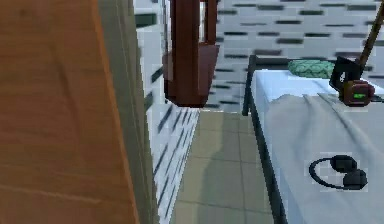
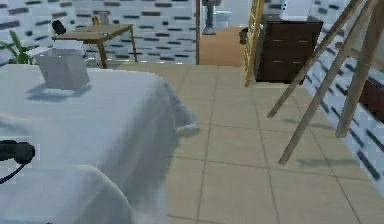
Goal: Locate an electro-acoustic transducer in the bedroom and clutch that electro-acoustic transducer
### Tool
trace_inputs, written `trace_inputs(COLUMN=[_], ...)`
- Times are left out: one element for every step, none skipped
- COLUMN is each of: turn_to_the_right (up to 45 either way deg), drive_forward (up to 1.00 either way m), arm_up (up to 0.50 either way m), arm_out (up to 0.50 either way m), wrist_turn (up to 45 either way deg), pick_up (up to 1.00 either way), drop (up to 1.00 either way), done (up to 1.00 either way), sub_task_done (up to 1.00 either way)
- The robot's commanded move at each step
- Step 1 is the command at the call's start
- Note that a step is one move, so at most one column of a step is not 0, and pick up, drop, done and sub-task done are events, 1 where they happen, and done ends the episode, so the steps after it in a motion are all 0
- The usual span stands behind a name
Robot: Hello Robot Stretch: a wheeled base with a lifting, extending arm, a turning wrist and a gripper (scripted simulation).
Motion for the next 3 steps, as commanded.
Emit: trace_inputs(turn_to_the_right=[6.0,0.0,-3.0], drive_forward=[0.0,0.45,0.0], arm_up=[0.0,0.0,0.0], arm_out=[0.0,0.0,0.0], wrist_turn=[0.0,0.0,0.0], pick_up=[0.0,0.0,0.0], drop=[0.0,0.0,0.0], done=[0.0,0.0,0.0], sub_task_done=[0.0,0.0,0.0])
